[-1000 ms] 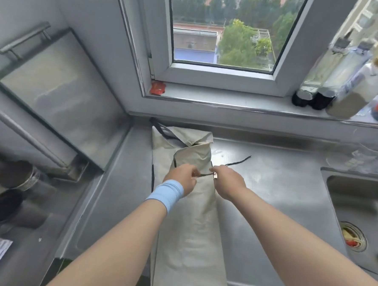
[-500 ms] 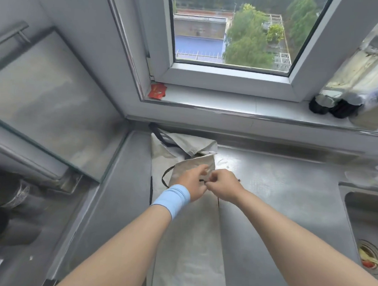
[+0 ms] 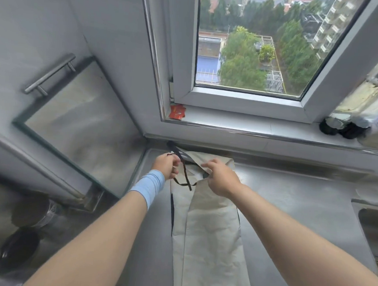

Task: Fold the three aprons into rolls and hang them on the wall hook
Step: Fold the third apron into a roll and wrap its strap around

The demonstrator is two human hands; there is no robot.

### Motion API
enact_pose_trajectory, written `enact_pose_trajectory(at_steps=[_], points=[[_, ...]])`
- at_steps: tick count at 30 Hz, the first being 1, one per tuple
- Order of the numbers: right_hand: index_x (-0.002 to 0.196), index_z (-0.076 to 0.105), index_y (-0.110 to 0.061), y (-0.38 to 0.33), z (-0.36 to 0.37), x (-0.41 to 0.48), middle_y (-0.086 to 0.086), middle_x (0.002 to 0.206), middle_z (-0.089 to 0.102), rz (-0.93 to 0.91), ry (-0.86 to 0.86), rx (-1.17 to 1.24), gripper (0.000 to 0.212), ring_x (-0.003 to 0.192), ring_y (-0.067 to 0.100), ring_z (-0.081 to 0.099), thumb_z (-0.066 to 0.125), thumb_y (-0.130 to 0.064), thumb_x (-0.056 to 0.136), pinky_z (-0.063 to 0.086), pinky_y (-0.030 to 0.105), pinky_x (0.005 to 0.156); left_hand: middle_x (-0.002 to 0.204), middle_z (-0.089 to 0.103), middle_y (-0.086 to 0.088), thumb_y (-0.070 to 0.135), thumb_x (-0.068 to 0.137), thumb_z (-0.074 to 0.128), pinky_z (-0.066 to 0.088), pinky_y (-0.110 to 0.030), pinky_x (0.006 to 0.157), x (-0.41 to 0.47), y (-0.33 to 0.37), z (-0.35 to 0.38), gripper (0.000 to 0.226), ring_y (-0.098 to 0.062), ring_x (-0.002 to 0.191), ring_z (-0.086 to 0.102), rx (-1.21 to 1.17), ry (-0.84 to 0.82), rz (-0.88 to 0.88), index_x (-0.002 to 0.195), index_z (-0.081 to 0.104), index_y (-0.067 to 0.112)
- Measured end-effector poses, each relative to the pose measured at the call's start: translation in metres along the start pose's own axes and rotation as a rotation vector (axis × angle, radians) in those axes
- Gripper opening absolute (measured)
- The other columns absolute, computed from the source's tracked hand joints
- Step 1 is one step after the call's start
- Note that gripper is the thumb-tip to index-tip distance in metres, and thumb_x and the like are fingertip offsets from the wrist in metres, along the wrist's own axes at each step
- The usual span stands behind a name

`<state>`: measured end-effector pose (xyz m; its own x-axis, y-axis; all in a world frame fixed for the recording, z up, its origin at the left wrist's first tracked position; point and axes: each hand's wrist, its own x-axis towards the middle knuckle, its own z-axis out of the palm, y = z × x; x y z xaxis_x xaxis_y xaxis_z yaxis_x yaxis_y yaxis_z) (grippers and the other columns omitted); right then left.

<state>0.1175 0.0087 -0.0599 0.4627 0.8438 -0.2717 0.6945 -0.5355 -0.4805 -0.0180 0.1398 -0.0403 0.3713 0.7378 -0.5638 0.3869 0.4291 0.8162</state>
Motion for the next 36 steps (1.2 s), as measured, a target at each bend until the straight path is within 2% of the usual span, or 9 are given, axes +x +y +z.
enact_pose_trajectory(at_steps=[4,7,11,18,21,25,28,33,36], points=[[0.14,0.044,-0.031,0.0,0.016,-0.003,-0.003,0.136,0.051,-0.035,-0.108,-0.297,0.06,0.12,0.027,0.053,0.039,-0.005,0.086,0.048,0.04,0.089,0.067,0.054,-0.003,0.005,0.09,0.041,0.027,-0.018,0.046,0.012,0.007,-0.02,0.024,-0.013,0.043,0.047,0.22,-0.057,-0.034,0.071,0.053,0.014],[0.093,0.058,-0.018,0.004,0.019,-0.007,0.002,0.098,0.053,-0.014,-0.048,-0.291,0.025,0.097,0.03,0.056,0.043,-0.002,0.082,0.048,0.035,0.073,0.073,0.059,-0.006,0.006,0.089,0.048,0.034,-0.019,0.045,0.022,0.005,-0.021,0.019,-0.021,0.057,0.055,0.472,-0.126,-0.026,0.074,0.056,0.015],[0.078,0.058,-0.027,0.016,0.015,-0.016,-0.005,0.092,0.059,-0.018,0.183,-0.105,0.016,0.089,0.024,0.057,0.047,-0.016,0.081,0.039,0.03,0.067,0.113,0.064,-0.001,0.01,0.093,0.048,0.043,-0.023,0.09,0.029,-0.016,0.006,0.024,-0.023,0.106,0.059,0.774,-0.202,0.164,0.094,0.072,0.013],[0.074,0.054,-0.023,0.016,0.009,-0.018,-0.004,0.088,0.056,-0.112,0.184,-0.114,0.013,0.085,0.026,0.055,0.047,-0.016,0.082,0.035,0.029,0.065,0.118,0.069,-0.003,0.016,0.087,0.058,0.052,-0.028,0.088,0.001,-0.052,0.052,0.03,-0.018,0.082,0.062,1.442,-0.697,-0.037,0.116,0.066,0.016],[0.088,0.065,-0.016,0.008,0.023,-0.012,0.0,0.097,0.057,-0.153,0.138,-0.159,0.018,0.094,0.026,0.056,0.047,-0.015,0.085,0.037,0.031,0.07,0.135,0.057,-0.008,0.01,0.091,0.047,0.047,-0.032,0.098,0.013,-0.041,0.034,0.044,-0.026,0.108,0.062,1.297,-0.424,0.026,0.134,0.054,0.013],[0.133,0.05,-0.023,-0.003,0.042,-0.003,0.002,0.149,0.036,-0.164,-0.017,-0.035,0.049,0.119,0.031,0.053,0.045,-0.004,0.088,0.044,0.039,0.095,0.128,0.058,-0.004,0.008,0.093,0.036,0.049,-0.035,0.089,0.014,-0.023,0.013,0.038,-0.031,0.097,0.065,0.374,-0.268,-0.12,0.124,0.053,0.023],[0.146,0.033,-0.027,-0.005,0.048,-0.006,-0.006,0.163,0.008,-0.112,-0.044,0.102,0.071,0.122,0.032,0.052,0.04,0.008,0.085,0.047,0.039,0.093,0.13,0.055,0.0,0.024,0.085,0.057,0.049,-0.033,0.093,0.016,-0.046,0.011,0.05,-0.026,0.108,0.062,0.692,-0.367,-0.098,0.133,0.046,0.03],[0.116,0.056,-0.015,0.024,0.05,-0.016,0.006,0.13,0.045,-0.214,0.38,0.089,0.053,0.107,0.03,0.054,0.045,0.015,0.074,0.05,0.04,0.083,0.13,0.048,0.002,0.056,0.073,0.067,0.04,-0.035,0.102,0.019,-0.083,0.015,0.064,-0.021,0.127,0.04,1.065,-0.086,0.15,0.128,0.052,0.028],[0.11,0.058,-0.02,0.043,0.054,-0.024,0.0,0.111,0.052,-0.172,0.314,-0.059,0.037,0.096,0.029,0.058,0.052,0.001,0.079,0.049,0.038,0.069,0.122,0.046,-0.001,0.053,0.074,0.065,0.039,-0.034,0.101,0.013,-0.094,0.018,0.048,-0.024,0.122,0.038,1.181,-0.044,0.213,0.113,0.059,0.027]])
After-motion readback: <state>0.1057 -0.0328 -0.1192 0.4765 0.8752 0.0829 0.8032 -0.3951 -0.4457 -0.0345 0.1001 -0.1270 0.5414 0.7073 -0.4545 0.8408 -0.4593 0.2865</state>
